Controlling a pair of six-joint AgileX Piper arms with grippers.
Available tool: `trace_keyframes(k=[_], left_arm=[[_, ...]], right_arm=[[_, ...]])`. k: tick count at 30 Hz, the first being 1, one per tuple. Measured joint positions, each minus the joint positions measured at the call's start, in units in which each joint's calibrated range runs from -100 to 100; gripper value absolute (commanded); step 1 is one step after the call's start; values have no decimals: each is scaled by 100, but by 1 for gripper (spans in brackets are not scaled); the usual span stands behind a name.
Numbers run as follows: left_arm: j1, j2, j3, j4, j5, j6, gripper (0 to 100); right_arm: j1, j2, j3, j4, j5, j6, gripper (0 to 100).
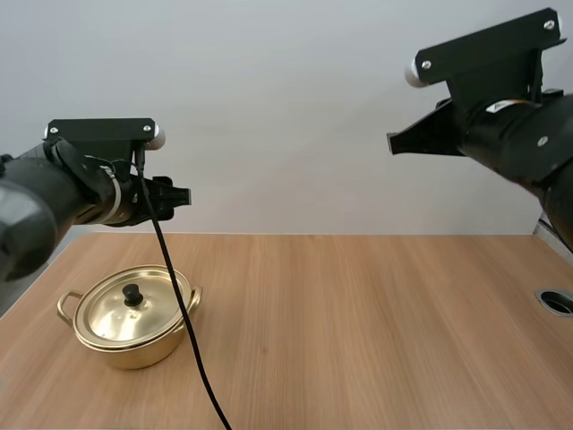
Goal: Open the pot, put the car inside, and close it
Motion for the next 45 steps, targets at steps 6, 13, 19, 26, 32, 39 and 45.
trace_keyframes(k=[6,13,19,26,32,39,45], left_arm=[[0,-547,181,-469,-16,197,100],[-488,-2561,1223,-714,2085,188,100],[-1029,-3737,2484,315,1541,28,100],[-1075,-5040,3844,773,-305,-542,100],[-1025,-5503,4252,1058,-1168,-1112,100],[-910,-5503,4490,1227,-654,-1910,100],[-910,-5503,4490,1241,-836,-1979,100]], right_arm=[[163,-23,640,336,-360,-451,0],[706,-1362,2688,1546,-1184,-1748,0],[514,-2519,3914,1608,-1127,-1503,0],[514,-3710,4889,1772,-1120,-577,0],[514,-3847,4934,1754,-293,-413,0],[497,-3847,4934,1351,332,-76,0],[417,-3859,4934,689,1212,745,0]])
